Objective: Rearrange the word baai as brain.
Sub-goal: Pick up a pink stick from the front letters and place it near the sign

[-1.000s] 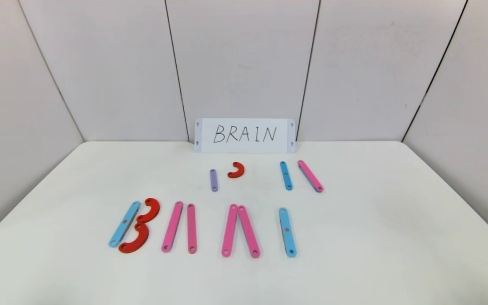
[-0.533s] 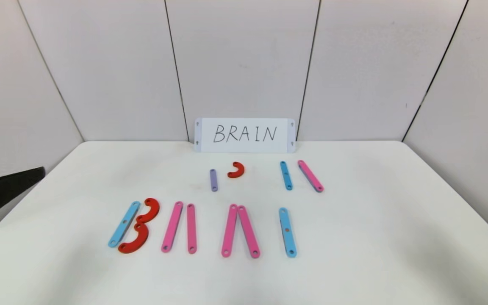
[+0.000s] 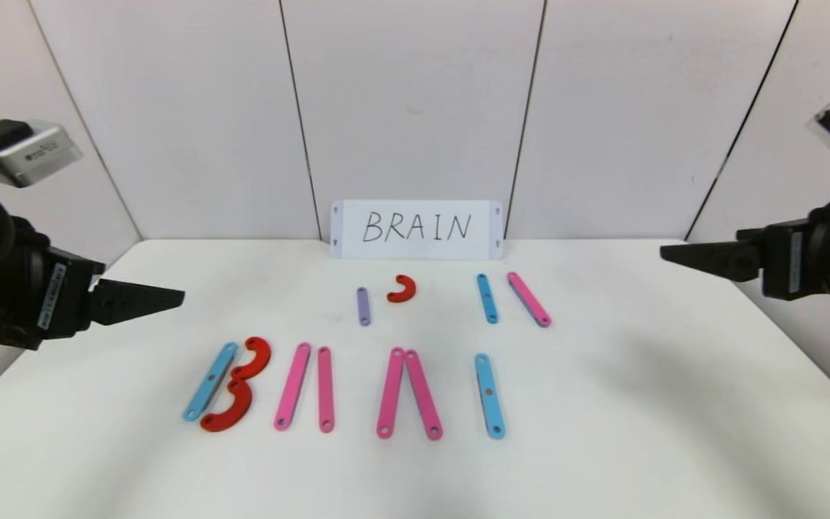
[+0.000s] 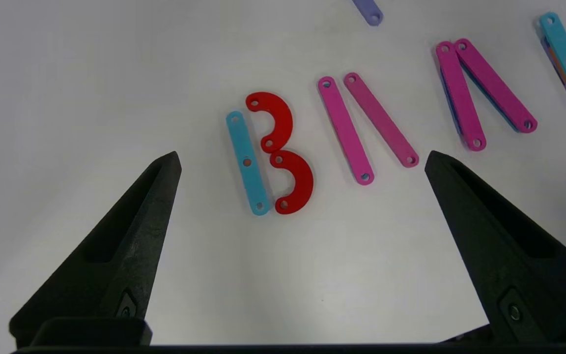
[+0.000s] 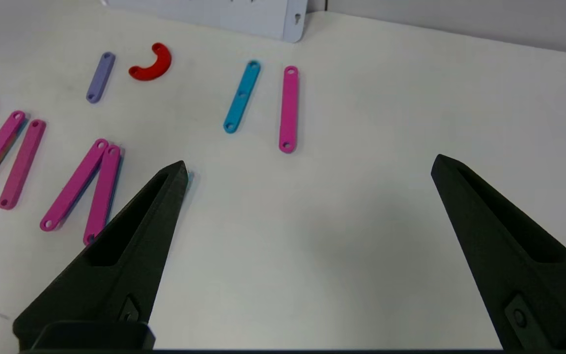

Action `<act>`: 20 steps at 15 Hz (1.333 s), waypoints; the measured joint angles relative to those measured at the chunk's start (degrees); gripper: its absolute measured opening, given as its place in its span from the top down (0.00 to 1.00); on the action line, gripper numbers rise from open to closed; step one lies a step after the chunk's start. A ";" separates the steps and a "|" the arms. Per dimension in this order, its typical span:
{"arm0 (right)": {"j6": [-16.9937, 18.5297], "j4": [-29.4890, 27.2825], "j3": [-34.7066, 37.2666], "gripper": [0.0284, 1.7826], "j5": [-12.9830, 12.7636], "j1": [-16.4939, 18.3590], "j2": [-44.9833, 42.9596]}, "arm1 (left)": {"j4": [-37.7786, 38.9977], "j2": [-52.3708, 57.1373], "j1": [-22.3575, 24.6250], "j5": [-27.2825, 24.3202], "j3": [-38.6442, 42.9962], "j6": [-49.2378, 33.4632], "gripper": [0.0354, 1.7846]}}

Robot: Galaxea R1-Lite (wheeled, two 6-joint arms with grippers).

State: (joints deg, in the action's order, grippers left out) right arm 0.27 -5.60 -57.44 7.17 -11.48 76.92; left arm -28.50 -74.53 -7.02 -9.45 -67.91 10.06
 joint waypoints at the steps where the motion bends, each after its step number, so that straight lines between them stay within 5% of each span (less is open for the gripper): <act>1: 0.04 -0.02 -0.79 0.03 0.63 -0.83 2.40 | -1.54 -2.08 -0.89 0.05 -1.79 0.28 0.03; 7: -0.11 -0.85 -8.07 0.03 2.23 -4.30 11.80 | -10.17 -11.30 -3.64 0.50 -10.93 0.91 0.03; 10: -0.40 -7.39 -15.27 0.03 3.08 -5.68 14.37 | -9.86 -12.75 -3.63 0.52 -11.58 0.52 0.03; 13: -1.56 -14.32 -20.83 0.03 6.67 -6.10 17.76 | -10.30 -14.13 -3.67 0.74 -11.46 0.77 0.03; 20: -3.85 -14.93 -26.84 0.03 7.07 -6.10 23.74 | -10.02 -19.15 -7.33 3.94 -10.39 0.44 0.03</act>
State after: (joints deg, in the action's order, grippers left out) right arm -3.58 -20.53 -84.29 14.24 -17.58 100.66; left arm -38.52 -93.68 -14.35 -5.51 -78.30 10.50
